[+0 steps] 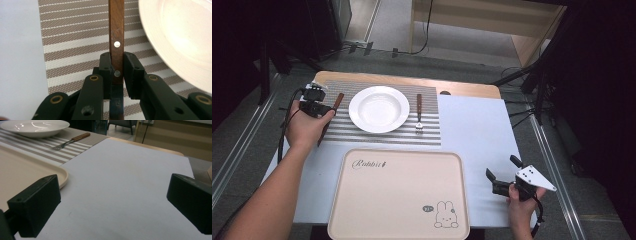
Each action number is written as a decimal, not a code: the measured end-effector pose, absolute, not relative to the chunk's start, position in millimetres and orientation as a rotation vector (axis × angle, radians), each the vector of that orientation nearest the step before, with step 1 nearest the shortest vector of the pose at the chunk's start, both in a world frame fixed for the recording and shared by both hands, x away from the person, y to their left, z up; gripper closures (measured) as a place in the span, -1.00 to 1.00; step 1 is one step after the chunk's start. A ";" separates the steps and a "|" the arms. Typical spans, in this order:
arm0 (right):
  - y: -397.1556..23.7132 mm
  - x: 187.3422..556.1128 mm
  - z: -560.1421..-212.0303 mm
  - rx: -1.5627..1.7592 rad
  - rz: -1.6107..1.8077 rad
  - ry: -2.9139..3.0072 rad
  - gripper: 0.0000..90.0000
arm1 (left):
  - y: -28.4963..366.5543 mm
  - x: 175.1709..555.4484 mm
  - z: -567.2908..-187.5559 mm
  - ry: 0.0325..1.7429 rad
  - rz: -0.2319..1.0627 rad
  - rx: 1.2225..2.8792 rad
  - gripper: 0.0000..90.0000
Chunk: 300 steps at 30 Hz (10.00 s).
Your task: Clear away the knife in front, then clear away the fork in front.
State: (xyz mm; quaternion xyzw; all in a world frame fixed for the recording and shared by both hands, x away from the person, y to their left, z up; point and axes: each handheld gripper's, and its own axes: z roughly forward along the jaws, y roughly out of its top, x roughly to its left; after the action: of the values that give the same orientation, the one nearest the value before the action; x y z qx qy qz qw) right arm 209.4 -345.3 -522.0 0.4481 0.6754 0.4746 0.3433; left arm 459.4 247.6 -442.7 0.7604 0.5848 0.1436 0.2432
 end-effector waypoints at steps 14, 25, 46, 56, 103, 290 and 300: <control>-344.8 209.3 -521.9 1.161 1.228 1.757 -1.00 | 231.9 419.2 -435.5 1.493 0.383 2.085 0.70; -344.8 209.3 -521.9 1.157 1.232 1.759 -1.00 | 231.3 396.2 -436.7 1.461 0.377 2.083 0.70; -345.6 208.2 -521.3 1.147 1.251 1.754 -1.00 | 217.1 354.1 -430.2 1.379 0.360 2.093 0.70; -345.3 208.3 -521.4 1.149 1.250 1.757 -1.00 | 211.5 333.8 -433.7 1.358 0.361 2.103 0.70; -344.2 208.6 -521.6 1.146 1.237 1.763 -1.00 | 196.2 263.5 -464.9 1.341 0.127 2.047 0.70; -248.2 326.1 -443.9 1.165 1.220 1.973 -1.00 | 307.4 261.3 -494.7 0.908 0.517 1.676 -1.00; -232.5 359.2 -451.0 1.213 1.209 2.013 -1.00 | 307.6 261.5 -495.1 0.913 0.516 1.674 -1.00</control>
State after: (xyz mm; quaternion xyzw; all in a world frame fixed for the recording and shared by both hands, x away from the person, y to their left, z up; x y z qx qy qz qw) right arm 359.2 -232.5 -451.0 0.4448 0.7382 0.4431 0.2466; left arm 261.5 307.6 -495.1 0.7074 0.3859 0.2180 0.5506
